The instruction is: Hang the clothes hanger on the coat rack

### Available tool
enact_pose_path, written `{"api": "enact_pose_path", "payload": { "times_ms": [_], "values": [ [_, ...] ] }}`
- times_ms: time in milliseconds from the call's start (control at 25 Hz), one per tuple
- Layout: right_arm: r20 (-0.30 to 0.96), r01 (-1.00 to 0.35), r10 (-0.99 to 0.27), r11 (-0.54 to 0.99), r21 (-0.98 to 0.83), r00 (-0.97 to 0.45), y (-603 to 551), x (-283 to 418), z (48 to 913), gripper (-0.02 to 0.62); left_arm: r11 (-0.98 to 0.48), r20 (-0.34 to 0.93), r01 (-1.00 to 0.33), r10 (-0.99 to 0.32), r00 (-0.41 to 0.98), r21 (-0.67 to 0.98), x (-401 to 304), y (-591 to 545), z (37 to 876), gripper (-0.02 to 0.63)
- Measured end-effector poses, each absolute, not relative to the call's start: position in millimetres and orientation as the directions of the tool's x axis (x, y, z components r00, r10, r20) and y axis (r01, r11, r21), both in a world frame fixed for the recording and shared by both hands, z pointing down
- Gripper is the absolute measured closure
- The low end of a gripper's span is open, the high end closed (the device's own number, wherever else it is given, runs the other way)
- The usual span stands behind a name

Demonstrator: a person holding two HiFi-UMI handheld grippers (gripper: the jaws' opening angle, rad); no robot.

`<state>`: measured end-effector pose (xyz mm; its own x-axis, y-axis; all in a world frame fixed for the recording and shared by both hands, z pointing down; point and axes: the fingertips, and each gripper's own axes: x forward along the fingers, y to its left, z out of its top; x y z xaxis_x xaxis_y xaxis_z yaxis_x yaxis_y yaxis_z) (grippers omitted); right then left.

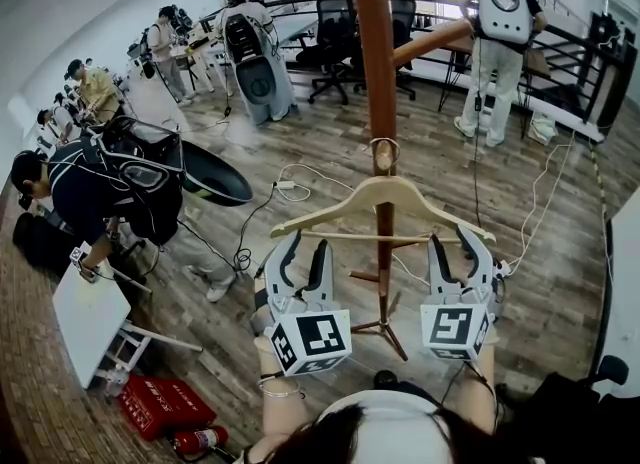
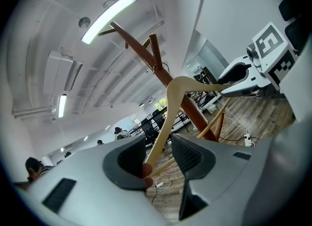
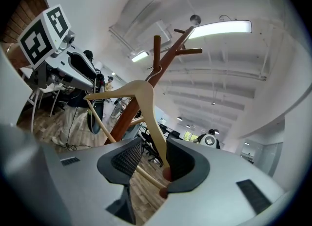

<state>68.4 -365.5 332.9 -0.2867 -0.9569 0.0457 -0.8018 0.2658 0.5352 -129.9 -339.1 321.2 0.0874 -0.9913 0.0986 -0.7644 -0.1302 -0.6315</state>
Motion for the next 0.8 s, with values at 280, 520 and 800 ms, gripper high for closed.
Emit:
{"api": "enact_pose_path", "payload": {
  "times_ms": [280, 520, 800],
  "values": [
    [0.033, -0.806, -0.958, 0.257, 0.534, -0.283, -350, 71, 329, 0.437, -0.127, 0.093, -0.774, -0.992, 0.089, -0.620, -130, -323, 318, 0.437],
    [0.038, -0.809, -0.960, 0.256, 0.529, -0.279, -335, 72, 329, 0.437, -0.140, 0.092, -0.792, -0.990, 0.106, -0.594, -128, -308, 317, 0.439],
    [0.043, -0.817, -0.958, 0.265, 0.512, -0.284, -315, 69, 332, 0.437, -0.154, 0.092, -0.805, -0.988, 0.124, -0.573, -126, -289, 317, 0.457]
  ]
}}
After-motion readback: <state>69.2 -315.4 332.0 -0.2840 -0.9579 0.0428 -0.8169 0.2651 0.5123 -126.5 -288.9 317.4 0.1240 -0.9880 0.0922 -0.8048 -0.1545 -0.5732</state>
